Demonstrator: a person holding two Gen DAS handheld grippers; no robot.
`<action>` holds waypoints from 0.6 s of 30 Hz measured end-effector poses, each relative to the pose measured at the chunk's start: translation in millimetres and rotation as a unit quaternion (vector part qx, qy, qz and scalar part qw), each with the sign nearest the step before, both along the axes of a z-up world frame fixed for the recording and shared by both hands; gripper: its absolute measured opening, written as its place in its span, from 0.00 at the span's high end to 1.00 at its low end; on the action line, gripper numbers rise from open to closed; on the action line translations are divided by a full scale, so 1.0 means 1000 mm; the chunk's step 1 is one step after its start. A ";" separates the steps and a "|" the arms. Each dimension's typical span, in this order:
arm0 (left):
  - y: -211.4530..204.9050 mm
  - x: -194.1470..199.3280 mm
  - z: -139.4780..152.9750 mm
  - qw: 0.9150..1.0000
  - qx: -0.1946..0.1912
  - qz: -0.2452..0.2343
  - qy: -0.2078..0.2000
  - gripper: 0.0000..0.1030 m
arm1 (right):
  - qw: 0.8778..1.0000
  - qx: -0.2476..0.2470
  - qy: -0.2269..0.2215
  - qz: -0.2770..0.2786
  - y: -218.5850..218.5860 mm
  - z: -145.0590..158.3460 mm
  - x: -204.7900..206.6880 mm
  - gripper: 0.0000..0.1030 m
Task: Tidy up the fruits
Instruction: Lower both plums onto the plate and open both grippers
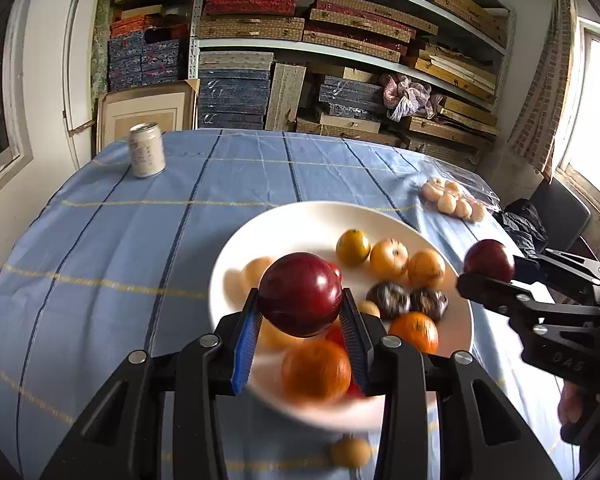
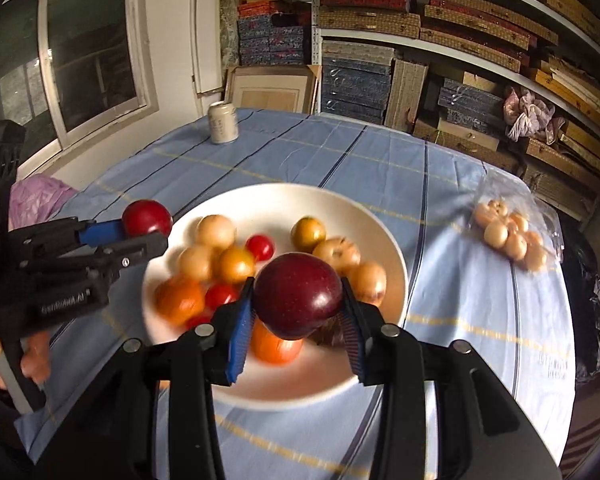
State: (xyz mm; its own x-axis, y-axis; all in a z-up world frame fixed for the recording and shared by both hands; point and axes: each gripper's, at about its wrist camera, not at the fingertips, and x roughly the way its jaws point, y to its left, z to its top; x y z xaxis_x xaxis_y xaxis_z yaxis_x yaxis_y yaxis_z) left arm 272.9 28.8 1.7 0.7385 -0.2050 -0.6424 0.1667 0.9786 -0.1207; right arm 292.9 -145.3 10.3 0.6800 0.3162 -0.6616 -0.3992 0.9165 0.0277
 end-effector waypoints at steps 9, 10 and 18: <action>-0.012 0.044 -0.014 1.000 0.013 0.008 0.021 0.54 | 1.000 -0.013 -0.004 -0.024 0.007 -0.013 0.039 0.45; -0.012 0.045 -0.014 1.000 0.013 0.010 0.019 0.50 | 0.999 -0.010 -0.010 -0.030 0.006 -0.012 0.039 0.42; 0.002 0.025 -0.002 1.000 0.005 0.028 -0.001 0.26 | 1.000 0.000 -0.012 -0.028 -0.004 -0.007 0.013 0.40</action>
